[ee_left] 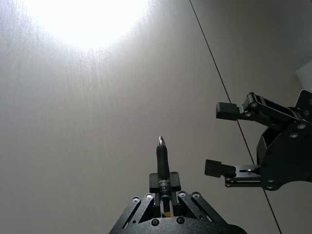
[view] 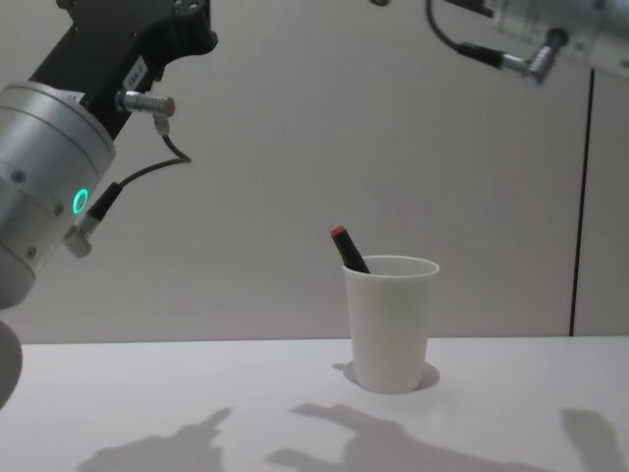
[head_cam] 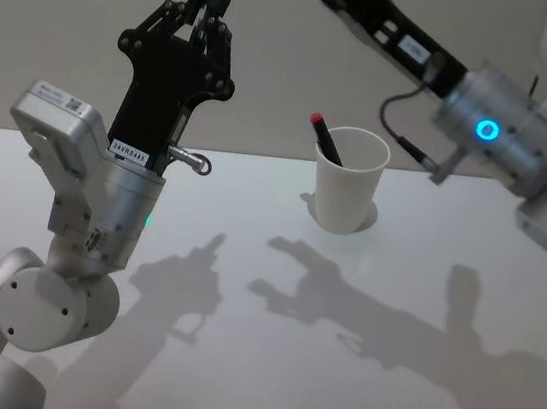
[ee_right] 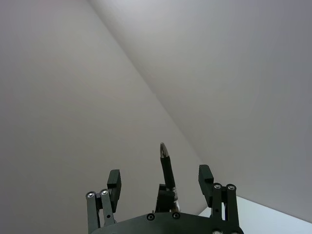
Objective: Place the pen into the pen holder.
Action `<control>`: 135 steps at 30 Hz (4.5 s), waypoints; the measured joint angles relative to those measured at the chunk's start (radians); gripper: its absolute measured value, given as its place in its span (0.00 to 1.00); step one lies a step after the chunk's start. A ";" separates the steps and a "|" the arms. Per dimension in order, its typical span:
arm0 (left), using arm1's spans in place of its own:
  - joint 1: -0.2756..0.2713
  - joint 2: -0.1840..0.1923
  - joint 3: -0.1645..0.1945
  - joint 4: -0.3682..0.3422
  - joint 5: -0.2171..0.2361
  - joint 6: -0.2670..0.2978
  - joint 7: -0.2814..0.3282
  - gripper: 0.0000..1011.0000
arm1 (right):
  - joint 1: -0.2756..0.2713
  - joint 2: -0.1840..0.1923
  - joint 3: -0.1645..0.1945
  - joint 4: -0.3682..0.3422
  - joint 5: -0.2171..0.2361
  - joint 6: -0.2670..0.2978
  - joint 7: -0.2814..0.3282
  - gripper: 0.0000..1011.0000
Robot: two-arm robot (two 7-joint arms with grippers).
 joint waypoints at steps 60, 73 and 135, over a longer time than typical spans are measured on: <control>0.000 0.000 0.000 0.000 0.000 0.000 0.000 0.12 | 0.115 -0.057 -0.123 0.139 -0.128 -0.123 0.018 0.99; 0.000 0.000 0.000 0.000 0.000 0.000 0.000 0.12 | 0.112 -0.051 -0.129 0.135 -0.121 -0.130 0.010 0.99; 0.000 0.000 0.000 0.000 0.001 -0.001 0.000 0.12 | 0.110 -0.048 -0.132 0.133 -0.117 -0.134 0.006 0.13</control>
